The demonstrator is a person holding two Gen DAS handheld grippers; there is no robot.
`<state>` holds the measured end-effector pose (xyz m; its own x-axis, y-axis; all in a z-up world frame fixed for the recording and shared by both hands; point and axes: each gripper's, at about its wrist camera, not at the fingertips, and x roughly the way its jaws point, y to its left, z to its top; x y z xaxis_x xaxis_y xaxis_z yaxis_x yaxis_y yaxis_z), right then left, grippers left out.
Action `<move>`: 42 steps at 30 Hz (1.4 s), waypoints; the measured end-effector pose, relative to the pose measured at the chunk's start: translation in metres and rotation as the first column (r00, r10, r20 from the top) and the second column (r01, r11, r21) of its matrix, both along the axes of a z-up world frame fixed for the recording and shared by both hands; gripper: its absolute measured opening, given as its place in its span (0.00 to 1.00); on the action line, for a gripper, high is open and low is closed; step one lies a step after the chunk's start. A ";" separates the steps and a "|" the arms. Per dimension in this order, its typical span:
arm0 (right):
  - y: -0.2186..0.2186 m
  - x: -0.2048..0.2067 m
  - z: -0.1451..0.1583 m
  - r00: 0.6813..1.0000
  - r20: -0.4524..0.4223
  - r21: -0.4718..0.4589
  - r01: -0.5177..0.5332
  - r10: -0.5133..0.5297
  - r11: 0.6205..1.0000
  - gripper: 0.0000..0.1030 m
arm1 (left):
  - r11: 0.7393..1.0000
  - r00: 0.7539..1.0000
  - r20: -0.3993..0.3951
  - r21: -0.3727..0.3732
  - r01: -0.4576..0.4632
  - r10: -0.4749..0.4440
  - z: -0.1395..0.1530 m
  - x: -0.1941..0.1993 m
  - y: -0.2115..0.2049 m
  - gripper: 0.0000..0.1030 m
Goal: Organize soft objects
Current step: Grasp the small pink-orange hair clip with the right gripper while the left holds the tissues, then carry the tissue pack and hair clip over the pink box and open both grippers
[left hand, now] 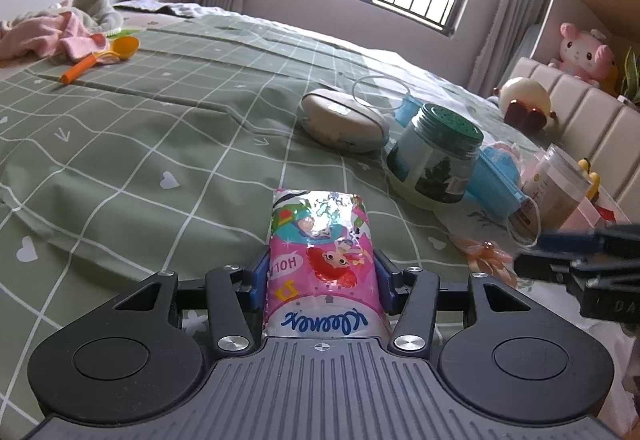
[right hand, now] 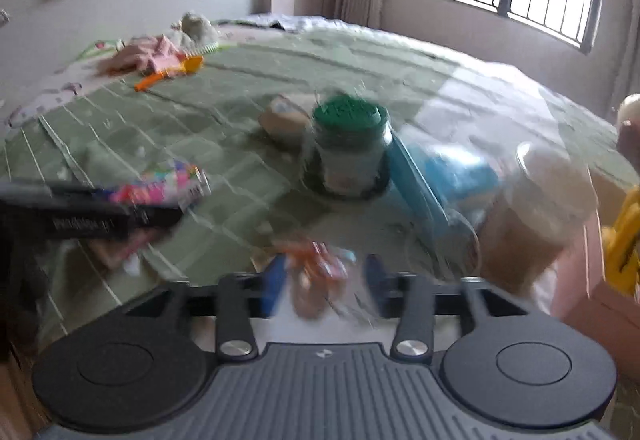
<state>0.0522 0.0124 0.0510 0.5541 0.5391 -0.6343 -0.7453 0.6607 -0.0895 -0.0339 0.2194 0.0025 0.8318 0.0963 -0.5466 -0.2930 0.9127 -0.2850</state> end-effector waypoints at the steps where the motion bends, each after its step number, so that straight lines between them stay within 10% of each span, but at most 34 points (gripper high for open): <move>1: 0.006 0.001 0.002 1.000 0.015 0.007 -0.009 0.009 1.000 0.61 | 1.000 1.000 0.000 -0.001 0.000 0.000 0.000 0.000 0.000 0.54; 11: 0.045 0.029 -0.031 0.996 -0.059 -0.063 0.061 -0.065 0.996 0.60 | 1.000 1.000 -0.013 0.026 0.002 -0.002 0.001 0.001 -0.005 0.54; 18: 0.039 0.017 -0.020 0.999 -0.047 -0.066 0.016 -0.019 0.998 0.18 | 1.000 1.000 -0.009 0.019 -0.004 0.005 0.002 0.001 -0.005 0.54; 23: 0.023 0.015 0.013 0.999 -0.036 0.008 -0.009 0.009 1.000 0.17 | 1.000 1.000 -0.009 -0.022 -0.017 0.017 0.017 0.009 0.004 0.53; 30: -0.046 0.043 0.099 0.992 0.120 0.153 0.031 -0.049 0.988 0.17 | 0.989 0.995 0.083 0.139 0.048 -0.060 0.103 0.065 -0.018 0.53; 36: -0.148 0.094 0.143 0.934 0.265 0.211 0.184 -0.238 0.960 0.17 | 0.957 0.935 0.221 0.150 0.248 -0.277 0.198 0.146 -0.090 0.53; 42: -0.255 0.126 0.113 0.869 0.241 0.233 0.379 -0.431 0.895 0.17 | 0.869 0.853 0.167 0.090 0.486 -0.494 0.207 0.227 -0.198 0.53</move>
<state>0.1783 -0.2429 0.1638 0.8870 0.3142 -0.3384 -0.3690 0.9229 -0.1102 0.1931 0.0212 0.2091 0.8603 -0.3297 -0.3888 0.2478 0.9370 -0.2462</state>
